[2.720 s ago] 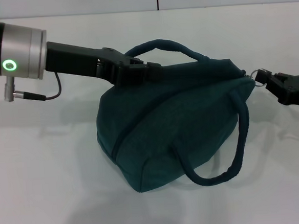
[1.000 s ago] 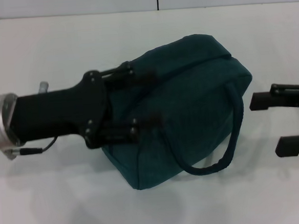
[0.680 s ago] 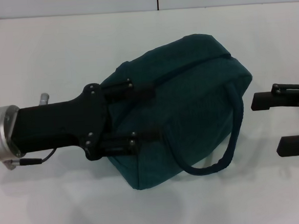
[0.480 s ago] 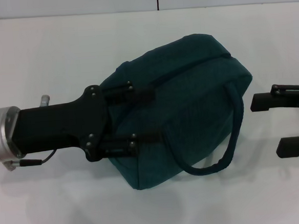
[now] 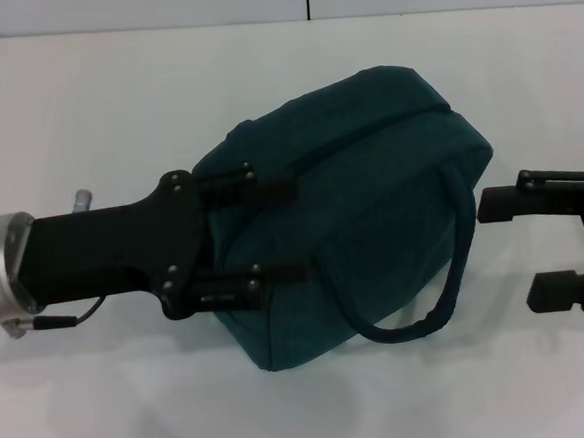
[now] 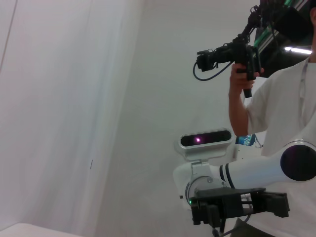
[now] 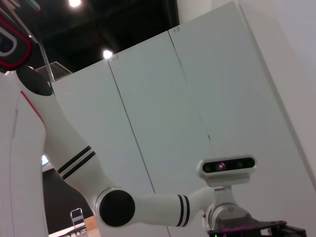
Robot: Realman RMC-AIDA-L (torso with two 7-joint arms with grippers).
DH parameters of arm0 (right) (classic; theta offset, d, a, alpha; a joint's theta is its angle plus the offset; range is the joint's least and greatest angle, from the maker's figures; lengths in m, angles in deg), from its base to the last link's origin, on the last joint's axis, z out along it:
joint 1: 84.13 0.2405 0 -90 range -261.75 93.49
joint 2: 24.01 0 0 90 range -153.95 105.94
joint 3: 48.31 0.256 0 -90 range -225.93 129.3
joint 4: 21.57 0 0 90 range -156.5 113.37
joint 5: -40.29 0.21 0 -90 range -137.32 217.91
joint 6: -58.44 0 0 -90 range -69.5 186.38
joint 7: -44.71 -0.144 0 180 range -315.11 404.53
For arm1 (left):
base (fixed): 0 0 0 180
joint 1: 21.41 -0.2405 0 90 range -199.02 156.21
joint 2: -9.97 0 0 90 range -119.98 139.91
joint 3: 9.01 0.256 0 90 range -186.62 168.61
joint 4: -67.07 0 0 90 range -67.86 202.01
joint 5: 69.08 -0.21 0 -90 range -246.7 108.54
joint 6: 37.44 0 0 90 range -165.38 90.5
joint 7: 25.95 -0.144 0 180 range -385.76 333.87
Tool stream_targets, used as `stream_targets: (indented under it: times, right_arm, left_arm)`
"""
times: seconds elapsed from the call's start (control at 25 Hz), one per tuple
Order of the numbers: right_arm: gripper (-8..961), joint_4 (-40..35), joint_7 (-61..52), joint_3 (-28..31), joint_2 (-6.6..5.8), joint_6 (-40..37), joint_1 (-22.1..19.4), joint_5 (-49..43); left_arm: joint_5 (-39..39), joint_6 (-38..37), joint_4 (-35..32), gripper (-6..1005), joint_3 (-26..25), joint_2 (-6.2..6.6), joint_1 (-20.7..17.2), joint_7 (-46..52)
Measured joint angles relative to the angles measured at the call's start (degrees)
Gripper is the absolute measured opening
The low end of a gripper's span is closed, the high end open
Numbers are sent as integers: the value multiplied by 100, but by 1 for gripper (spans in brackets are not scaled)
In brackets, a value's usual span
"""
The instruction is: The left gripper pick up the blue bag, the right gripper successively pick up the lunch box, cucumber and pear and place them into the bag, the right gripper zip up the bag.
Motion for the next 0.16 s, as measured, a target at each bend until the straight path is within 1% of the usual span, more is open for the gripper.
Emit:
stream_targets:
  times: [0.16]
  right_arm:
    - [793, -1, 1, -29, 95, 34, 9, -11]
  left_arm:
    - [-1, -16, 0, 775, -1, 33, -77, -2]
